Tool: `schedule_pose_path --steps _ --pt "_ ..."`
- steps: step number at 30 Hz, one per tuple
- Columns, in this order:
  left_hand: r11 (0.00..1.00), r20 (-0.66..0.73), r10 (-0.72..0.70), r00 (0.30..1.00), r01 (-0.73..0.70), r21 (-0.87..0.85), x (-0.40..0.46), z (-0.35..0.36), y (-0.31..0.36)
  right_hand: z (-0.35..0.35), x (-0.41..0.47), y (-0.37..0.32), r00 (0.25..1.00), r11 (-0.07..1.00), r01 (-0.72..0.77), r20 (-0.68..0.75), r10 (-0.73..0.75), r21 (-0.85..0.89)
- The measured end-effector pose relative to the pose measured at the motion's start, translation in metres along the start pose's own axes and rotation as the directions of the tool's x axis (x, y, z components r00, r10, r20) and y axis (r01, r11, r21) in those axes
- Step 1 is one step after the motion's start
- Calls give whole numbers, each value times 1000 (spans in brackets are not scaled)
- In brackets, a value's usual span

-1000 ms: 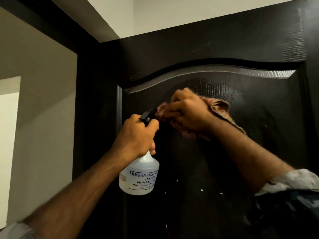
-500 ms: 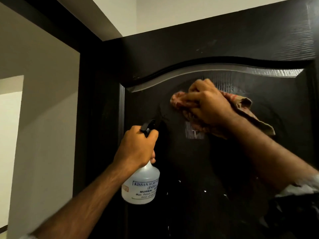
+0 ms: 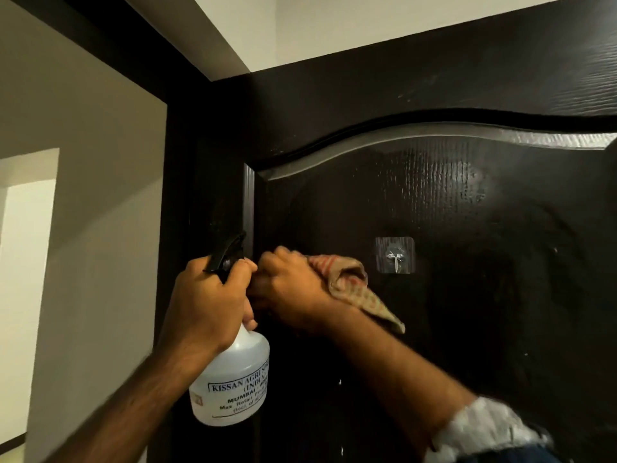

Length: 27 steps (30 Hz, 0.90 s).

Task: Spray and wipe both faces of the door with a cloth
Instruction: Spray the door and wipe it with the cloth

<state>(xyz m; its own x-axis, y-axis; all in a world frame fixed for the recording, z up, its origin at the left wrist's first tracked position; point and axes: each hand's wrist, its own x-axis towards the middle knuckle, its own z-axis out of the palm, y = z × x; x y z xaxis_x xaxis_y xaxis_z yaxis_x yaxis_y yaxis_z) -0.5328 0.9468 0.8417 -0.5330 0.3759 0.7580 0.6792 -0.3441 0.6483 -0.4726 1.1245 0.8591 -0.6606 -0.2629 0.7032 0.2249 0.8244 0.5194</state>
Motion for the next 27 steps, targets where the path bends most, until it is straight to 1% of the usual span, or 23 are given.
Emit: schedule_pose_path --steps 2,4,6,7,8,9,10,12,15,17,19,21,23,25,27 --pt "1000 0 -5 1000 5 21 -2 -3 -2 27 -22 -24 991 997 53 119 -60 55" --pt "999 19 -17 1000 16 38 -4 -4 -5 42 -39 -35 972 993 99 209 -109 57" --pt "998 44 -28 999 26 53 -6 -4 -6 37 -38 -28 961 984 163 214 -174 69" --pt "998 54 -29 998 26 58 -6 -5 -5 30 -30 -20 962 981 186 191 -193 57" --pt "998 68 -31 997 27 60 -5 -5 -5 21 -20 -9 970 981 190 150 -193 35" --pt "998 80 -38 996 33 58 -4 -4 -3 12 -8 4 981 984 180 68 -180 6" --pt "998 90 -46 995 41 55 -3 -5 -2 -1 5 16 989 989 146 -21 -147 -33" --pt "997 104 -65 992 60 51 -1 -6 -2 -27 31 39 981 993 28 -185 -49 -119" --pt "995 109 -102 989 102 9 -4 -9 -7 -57 68 67 919 969 -193 -374 124 -153" --pt "995 99 -103 990 102 19 -7 -13 -12 -65 90 77 869 940 -306 -448 209 -153" --pt "995 99 -91 991 88 37 -7 -16 -16 -65 106 81 835 922 -361 -488 253 -140" --pt "996 91 -83 992 78 53 -5 -21 -22 -60 121 76 850 937 -329 -468 241 -115" --pt "994 73 -90 993 85 70 1 -28 -28 -45 138 66 894 963 -240 -415 171 -119" --pt "992 55 -97 994 92 89 4 -33 -34 -19 156 53 934 972 -169 -340 106 -161" --pt "988 16 -90 996 87 127 8 -36 -40 12 163 28 954 976 -136 -287 82 -171"
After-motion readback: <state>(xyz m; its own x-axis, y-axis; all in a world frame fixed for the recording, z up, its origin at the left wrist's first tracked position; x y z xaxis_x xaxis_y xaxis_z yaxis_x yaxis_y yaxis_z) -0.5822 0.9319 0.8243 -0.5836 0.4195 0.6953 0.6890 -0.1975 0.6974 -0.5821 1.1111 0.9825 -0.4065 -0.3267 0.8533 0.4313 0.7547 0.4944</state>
